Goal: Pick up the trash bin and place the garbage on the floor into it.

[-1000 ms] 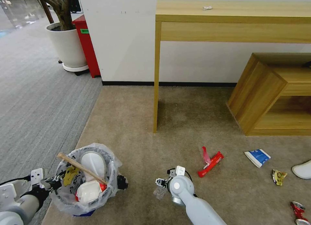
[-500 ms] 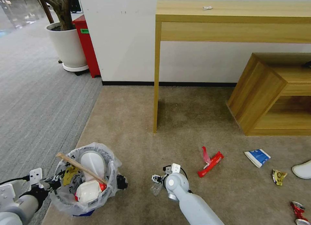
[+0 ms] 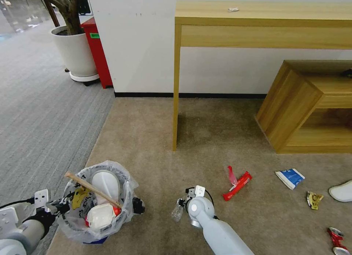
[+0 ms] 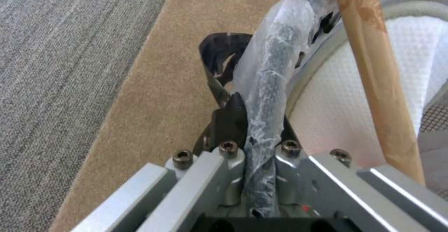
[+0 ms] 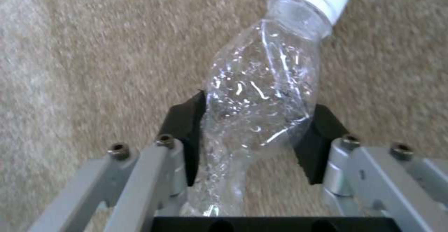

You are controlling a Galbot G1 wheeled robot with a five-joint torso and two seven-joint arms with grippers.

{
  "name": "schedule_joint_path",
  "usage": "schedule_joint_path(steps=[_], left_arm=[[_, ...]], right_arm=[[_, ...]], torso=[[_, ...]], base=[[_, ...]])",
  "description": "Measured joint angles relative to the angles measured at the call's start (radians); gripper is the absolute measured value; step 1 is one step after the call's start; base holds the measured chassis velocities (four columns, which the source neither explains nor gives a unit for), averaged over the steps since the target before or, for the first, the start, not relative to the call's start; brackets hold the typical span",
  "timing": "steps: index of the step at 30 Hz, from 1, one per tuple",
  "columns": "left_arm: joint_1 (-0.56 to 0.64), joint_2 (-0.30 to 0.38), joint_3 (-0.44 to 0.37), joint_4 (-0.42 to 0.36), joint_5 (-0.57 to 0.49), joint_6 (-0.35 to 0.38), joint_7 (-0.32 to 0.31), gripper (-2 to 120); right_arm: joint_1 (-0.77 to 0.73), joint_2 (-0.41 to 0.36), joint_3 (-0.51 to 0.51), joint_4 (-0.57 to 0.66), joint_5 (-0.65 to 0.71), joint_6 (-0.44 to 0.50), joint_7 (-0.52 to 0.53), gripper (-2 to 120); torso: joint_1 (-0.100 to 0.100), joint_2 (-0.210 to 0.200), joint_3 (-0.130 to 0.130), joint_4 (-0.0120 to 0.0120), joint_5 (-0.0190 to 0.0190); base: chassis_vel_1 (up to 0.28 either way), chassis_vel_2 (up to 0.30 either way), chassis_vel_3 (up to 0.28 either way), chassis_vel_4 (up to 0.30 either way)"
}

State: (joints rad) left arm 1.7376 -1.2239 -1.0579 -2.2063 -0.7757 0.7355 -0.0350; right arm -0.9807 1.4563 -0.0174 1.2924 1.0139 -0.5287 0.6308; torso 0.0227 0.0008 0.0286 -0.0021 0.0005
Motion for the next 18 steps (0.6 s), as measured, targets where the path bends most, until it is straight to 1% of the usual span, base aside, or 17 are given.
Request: schedule_joint_path(steps=[1,3,4,5,6,7,9,10,11,12,13,14,16,17,18], left_arm=[[0.0,0.001,-0.001,-0.001,-0.001,0.0,-0.003,1],[0.0,0.001,-0.001,-0.001,-0.001,0.0,-0.004,1],[0.001,0.001,-0.002,-0.002,-0.003,0.0,-0.008,1],[0.001,0.001,-0.002,-0.003,-0.005,0.0,-0.008,1],[0.001,0.001,-0.002,-0.003,-0.005,0.0,-0.008,1],[0.001,0.001,-0.002,-0.004,-0.005,0.0,-0.009,1],[0.001,0.0,-0.002,-0.004,-0.005,0.0,-0.01,1],[0.001,0.0,-0.002,-0.004,-0.005,0.0,-0.01,1],[0.001,-0.001,-0.002,-0.005,-0.006,0.0,-0.01,1],[0.001,-0.001,-0.002,-0.006,-0.006,0.0,-0.01,1],[0.002,-0.001,-0.001,-0.008,-0.006,0.0,-0.01,1],[0.002,-0.001,-0.001,-0.008,-0.006,0.0,-0.01,1],[0.003,-0.001,0.001,-0.011,-0.006,0.0,-0.01,1],[0.003,-0.001,0.002,-0.011,-0.006,0.0,-0.011,1],[0.003,-0.001,0.002,-0.011,-0.006,0.0,-0.011,1]], right_arm=[[0.002,0.0,0.0,-0.006,-0.011,0.006,-0.01,35],[0.002,0.001,0.0,-0.008,-0.015,0.007,-0.012,35],[0.002,-0.002,0.0,-0.013,-0.045,0.018,-0.034,30],[0.0,-0.007,0.001,-0.016,-0.079,0.033,-0.062,28],[0.0,-0.007,0.001,-0.016,-0.079,0.033,-0.062,28],[-0.003,-0.016,0.003,-0.013,-0.122,0.049,-0.092,28],[-0.005,-0.039,0.012,0.012,-0.203,0.076,-0.143,28],[-0.005,-0.039,0.012,0.012,-0.203,0.076,-0.143,28],[-0.005,-0.055,0.016,0.035,-0.277,0.09,-0.185,27],[-0.004,-0.062,0.018,0.043,-0.303,0.095,-0.204,26],[0.001,-0.081,0.023,0.067,-0.354,0.105,-0.254,25],[0.001,-0.081,0.023,0.067,-0.354,0.105,-0.254,25],[0.011,-0.106,0.027,0.104,-0.395,0.126,-0.337,25],[0.018,-0.123,0.029,0.133,-0.416,0.141,-0.409,25],[0.018,-0.123,0.029,0.133,-0.416,0.141,-0.409,25]], torso=[[0.0,0.0,0.0,0.0002,0.0002],[0.0,0.0,0.0,0.0002,0.0001],[0.0,0.0,0.0,0.0003,0.0001],[0.0,0.0,0.0,0.0008,0.0008],[0.0,0.0,0.0,0.0008,0.0008],[0.0,0.0,0.0,0.0009,0.0012],[0.0,0.0,0.001,0.0004,-0.0001],[0.0,0.0,0.001,0.0004,-0.0001],[0.0,0.0,0.001,0.0001,-0.0001],[0.0,0.0,0.0,0.0002,0.0002],[0.0,0.0,0.0,0.0001,0.0001],[0.0,0.0,0.0,0.0001,0.0001],[0.0,0.0,0.0,0.0001,-0.0001],[0.0,0.0,0.0,0.0002,0.0001],[0.0,0.0,0.0,0.0002,0.0001]], base=[[0.0,0.0,0.0,0.0],[0.0,0.0,0.0,0.0],[0.0,0.0,0.0,0.0],[0.0,0.0,0.0,0.0],[0.0,0.0,0.0,0.0],[0.0,0.0,0.0,0.0],[0.0,0.0,0.0,0.0],[0.0,0.0,0.0,0.0],[0.0,0.0,0.0,0.0],[0.0,0.0,0.0,0.0],[0.0,0.0,0.0,0.0],[0.0,0.0,0.0,0.0],[0.0,0.0,0.0,0.0],[0.0,0.0,0.0,0.0],[0.0,0.0,0.0,0.0]])
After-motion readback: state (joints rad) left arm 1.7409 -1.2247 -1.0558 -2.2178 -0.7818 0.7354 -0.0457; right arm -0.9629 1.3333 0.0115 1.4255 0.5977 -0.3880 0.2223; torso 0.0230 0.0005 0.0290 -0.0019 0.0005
